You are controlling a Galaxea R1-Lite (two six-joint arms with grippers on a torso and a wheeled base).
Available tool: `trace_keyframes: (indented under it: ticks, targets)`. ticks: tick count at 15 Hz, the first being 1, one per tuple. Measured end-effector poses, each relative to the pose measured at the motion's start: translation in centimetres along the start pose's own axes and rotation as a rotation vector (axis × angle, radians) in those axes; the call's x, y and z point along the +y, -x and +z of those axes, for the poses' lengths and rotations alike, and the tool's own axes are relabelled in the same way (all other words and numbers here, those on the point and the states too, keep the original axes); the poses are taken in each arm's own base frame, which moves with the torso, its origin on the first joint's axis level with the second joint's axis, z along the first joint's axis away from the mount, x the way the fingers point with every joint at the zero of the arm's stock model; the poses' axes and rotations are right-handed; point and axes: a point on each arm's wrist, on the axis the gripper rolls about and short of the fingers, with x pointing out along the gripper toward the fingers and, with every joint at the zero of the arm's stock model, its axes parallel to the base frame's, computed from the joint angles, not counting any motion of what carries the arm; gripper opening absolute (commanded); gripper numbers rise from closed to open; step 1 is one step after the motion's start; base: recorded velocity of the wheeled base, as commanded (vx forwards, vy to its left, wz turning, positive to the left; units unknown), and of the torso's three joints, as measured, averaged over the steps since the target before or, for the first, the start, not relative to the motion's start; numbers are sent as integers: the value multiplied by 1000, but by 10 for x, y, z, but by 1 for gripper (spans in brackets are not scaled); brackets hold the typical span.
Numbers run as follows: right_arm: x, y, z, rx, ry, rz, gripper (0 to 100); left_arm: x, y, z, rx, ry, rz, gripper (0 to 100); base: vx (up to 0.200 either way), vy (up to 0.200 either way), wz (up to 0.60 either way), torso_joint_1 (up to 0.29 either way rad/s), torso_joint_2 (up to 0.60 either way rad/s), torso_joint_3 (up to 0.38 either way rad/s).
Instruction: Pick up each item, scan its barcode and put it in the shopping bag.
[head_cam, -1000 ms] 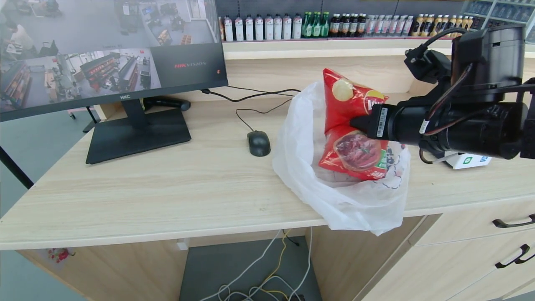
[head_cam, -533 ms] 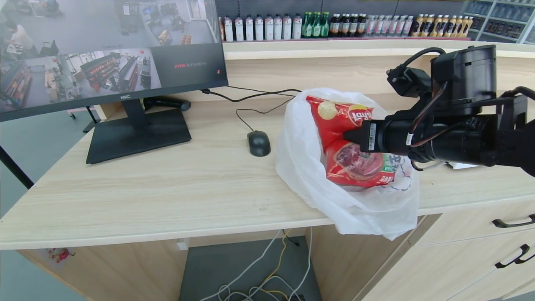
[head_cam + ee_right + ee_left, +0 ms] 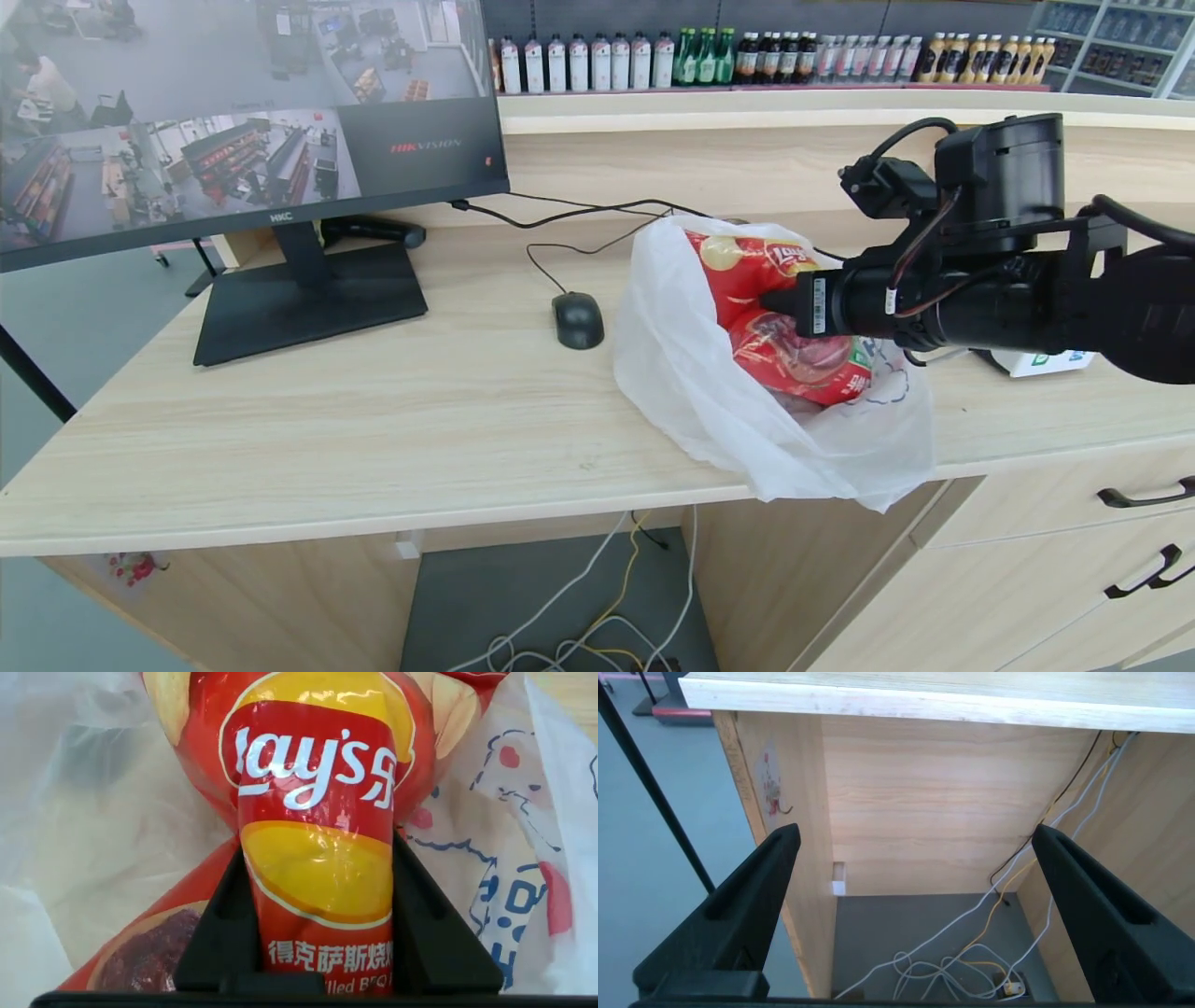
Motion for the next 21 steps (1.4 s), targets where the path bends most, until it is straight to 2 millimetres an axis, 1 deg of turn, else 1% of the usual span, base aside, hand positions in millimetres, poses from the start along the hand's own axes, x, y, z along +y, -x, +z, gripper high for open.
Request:
trace_keyframes:
  ticks: [2,4,6,9,13,16,18,21]
  targets:
    - [0,-7,2,-16,-1,-2,0,0,0,0,0,0,0,100,0,0,0,0,0,0]
    - [1,-11,0,-18,-1,0,0,0,0,0,0,0,0,100,0,0,0,0,0,0]
    - [2,-12,-4,-8,1,2,0,0,0,0,0,0,0,100,0,0,0,0,0,0]
    - [2,-13,-3,-25,0,2,0,0,0,0,0,0,0,100,0,0,0,0,0,0]
    - [2,-10,-4,-31,4,3,0,0,0,0,0,0,0,100,0,0,0,0,0,0]
    - [7,-9,-1,-79,7,16,0,0,0,0,0,0,0,100,0,0,0,0,0,0]
    - [8,-8,-4,-89,8,11,0,0,0,0,0,0,0,100,0,0,0,0,0,0]
    - [8,-1,-13,-72,12,-3,0,0,0,0,0,0,0,100,0,0,0,0,0,0]
